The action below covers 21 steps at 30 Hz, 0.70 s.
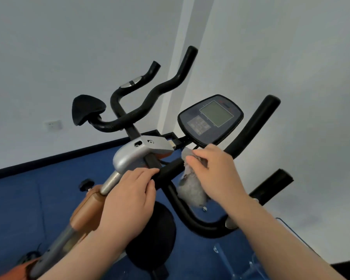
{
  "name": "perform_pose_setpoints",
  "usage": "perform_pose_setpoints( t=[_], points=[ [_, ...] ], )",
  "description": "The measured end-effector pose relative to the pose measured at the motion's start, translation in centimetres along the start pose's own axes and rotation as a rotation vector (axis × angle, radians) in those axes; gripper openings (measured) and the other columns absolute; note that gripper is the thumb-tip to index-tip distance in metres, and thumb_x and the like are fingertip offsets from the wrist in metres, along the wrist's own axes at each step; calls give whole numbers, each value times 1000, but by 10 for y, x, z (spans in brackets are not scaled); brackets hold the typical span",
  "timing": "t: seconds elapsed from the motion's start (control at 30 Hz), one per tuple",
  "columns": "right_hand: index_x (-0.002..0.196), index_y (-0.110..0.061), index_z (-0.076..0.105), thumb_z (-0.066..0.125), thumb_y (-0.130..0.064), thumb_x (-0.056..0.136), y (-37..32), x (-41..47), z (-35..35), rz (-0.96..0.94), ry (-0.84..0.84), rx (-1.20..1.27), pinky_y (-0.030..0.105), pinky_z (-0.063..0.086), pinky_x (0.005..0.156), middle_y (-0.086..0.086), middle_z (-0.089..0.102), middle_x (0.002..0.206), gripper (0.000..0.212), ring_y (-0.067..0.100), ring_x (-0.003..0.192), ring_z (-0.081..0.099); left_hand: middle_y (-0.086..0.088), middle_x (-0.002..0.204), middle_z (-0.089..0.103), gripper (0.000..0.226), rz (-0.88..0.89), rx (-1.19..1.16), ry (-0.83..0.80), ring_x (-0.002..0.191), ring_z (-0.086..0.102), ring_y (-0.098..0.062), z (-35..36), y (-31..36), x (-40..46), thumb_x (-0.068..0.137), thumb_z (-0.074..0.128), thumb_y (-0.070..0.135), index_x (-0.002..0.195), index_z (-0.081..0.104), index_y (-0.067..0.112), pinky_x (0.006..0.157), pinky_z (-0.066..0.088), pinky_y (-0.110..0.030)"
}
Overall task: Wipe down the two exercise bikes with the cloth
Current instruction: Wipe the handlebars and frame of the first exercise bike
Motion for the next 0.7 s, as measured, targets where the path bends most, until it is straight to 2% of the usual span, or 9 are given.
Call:
perform_pose_setpoints(
  t=[0.07, 0.17, 0.27, 0.33, 0.4, 0.5, 0.53, 0.6, 0.7],
  points=[
    [79, -18, 68, 54, -31, 93, 13, 10, -21, 35, 68, -25, 17, 28, 55, -4, 42, 71, 24, 4, 61, 42, 26, 105, 53, 33, -66, -63, 48, 94, 39, 9, -3, -9, -6, 93, 38, 31, 117, 60, 32, 72, 34, -10],
    [98, -14, 66, 47, -30, 96, -5, -4, -1, 36, 99, -112, 17, 36, 57, -4, 43, 87, 25, 6, 62, 47, 32, 97, 49, 34, -148, -188, 111, 95, 39, 15, -4, -18, -14, 91, 34, 36, 111, 61, 34, 74, 35, -10],
    [116, -18, 61, 48, -28, 96, -43, -34, 48, -64, -31, 2, 23, 45, 65, -7, 47, 99, 25, 13, 73, 57, 25, 102, 57, 35, -194, -244, 130, 98, 46, 9, -1, -26, -18, 91, 32, 38, 110, 62, 34, 76, 39, -15],
    [114, -24, 64, 52, -29, 94, -47, -38, 59, -104, -146, 114, 25, 47, 69, -11, 48, 93, 23, 9, 75, 56, 22, 105, 60, 34, -223, -302, 120, 99, 51, 7, 2, -31, -21, 91, 31, 37, 109, 60, 36, 79, 43, -17],
    [105, -28, 69, 57, -30, 91, -38, -26, 47, -128, -189, 147, 21, 44, 67, -13, 49, 86, 18, 4, 72, 53, 23, 104, 61, 33, -247, -350, 116, 101, 53, 6, 3, -35, -23, 91, 30, 38, 106, 59, 40, 83, 48, -25],
    [110, -27, 68, 59, -28, 90, -23, 1, 5, -145, 60, -54, 11, 35, 56, -13, 52, 90, 22, 3, 64, 49, 25, 100, 60, 31, -267, -357, 129, 98, 53, 7, 1, -37, -25, 90, 29, 40, 102, 57, 46, 81, 48, -30],
    [112, -26, 67, 58, -27, 91, -25, 4, 5, -139, 80, -127, 13, 36, 54, -11, 52, 94, 23, 5, 65, 50, 25, 98, 59, 30, -269, -357, 135, 97, 53, 7, 1, -37, -25, 89, 28, 41, 101, 56, 46, 79, 48, -30],
    [110, -24, 66, 53, -27, 94, -36, -3, 27, -151, 18, -183, 22, 43, 57, -8, 52, 102, 21, 12, 73, 55, 24, 95, 60, 29, -263, -367, 143, 94, 55, 5, 1, -36, -25, 89, 29, 42, 99, 56, 45, 77, 49, -30],
    [106, -28, 66, 53, -29, 93, -56, -22, 61, -229, -163, -77, 31, 51, 68, -12, 52, 106, 19, 10, 82, 59, 19, 91, 61, 22, -253, -412, 156, 90, 57, 2, 0, -36, -24, 90, 35, 38, 96, 56, 39, 75, 49, -30]
  ],
)
Point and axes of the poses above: each hand's wrist, its own x-axis towards the middle knuckle, its own z-axis out of the palm, y = z × x, the point moved 10 cm from there along x, towards the middle knuckle
